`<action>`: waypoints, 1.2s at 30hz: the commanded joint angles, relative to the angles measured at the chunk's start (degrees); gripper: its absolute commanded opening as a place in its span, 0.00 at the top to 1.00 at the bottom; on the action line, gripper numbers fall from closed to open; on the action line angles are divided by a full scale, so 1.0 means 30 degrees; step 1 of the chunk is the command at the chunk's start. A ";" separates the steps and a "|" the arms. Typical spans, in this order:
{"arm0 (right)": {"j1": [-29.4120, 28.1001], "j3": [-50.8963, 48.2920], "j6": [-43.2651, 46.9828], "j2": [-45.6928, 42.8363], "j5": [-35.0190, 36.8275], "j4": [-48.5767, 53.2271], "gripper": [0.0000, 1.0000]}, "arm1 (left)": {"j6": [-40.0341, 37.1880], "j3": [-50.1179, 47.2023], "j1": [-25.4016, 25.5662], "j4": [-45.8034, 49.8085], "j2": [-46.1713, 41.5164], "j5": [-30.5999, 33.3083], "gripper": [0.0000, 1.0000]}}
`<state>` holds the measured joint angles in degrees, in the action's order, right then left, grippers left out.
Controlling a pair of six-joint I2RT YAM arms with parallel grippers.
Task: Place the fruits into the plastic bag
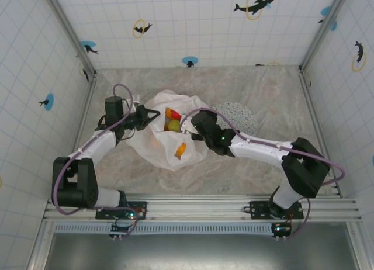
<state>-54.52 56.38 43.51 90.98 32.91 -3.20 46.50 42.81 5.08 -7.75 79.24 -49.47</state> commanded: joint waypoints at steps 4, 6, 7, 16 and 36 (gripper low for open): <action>0.0155 0.0650 0.2289 0.1374 0.1300 -0.3273 0.10 | -0.0324 0.0497 -0.0181 0.0256 -0.0077 -0.0123 1.00; 0.0178 0.0432 0.2632 0.1671 0.1527 -0.4421 0.13 | -0.0324 0.0497 -0.0171 0.0240 -0.0076 -0.0175 1.00; 0.0180 0.0312 0.2668 0.1722 0.1520 -0.4957 0.16 | -0.0324 0.0499 -0.0170 0.0238 -0.0076 -0.0172 1.00; 0.0112 -0.1520 0.0988 0.0817 -0.0160 -0.7367 0.59 | -0.0295 0.0514 -0.0178 0.0244 -0.0076 -0.0158 1.00; 0.3565 -0.3787 -1.1428 -0.2918 -0.9861 -0.7926 1.00 | -0.0323 0.0525 -0.0163 0.0283 0.0041 0.0008 0.83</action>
<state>-45.60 46.52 19.94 84.36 10.96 -22.96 46.48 42.81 5.08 -7.68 79.24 -49.43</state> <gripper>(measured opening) 0.041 0.141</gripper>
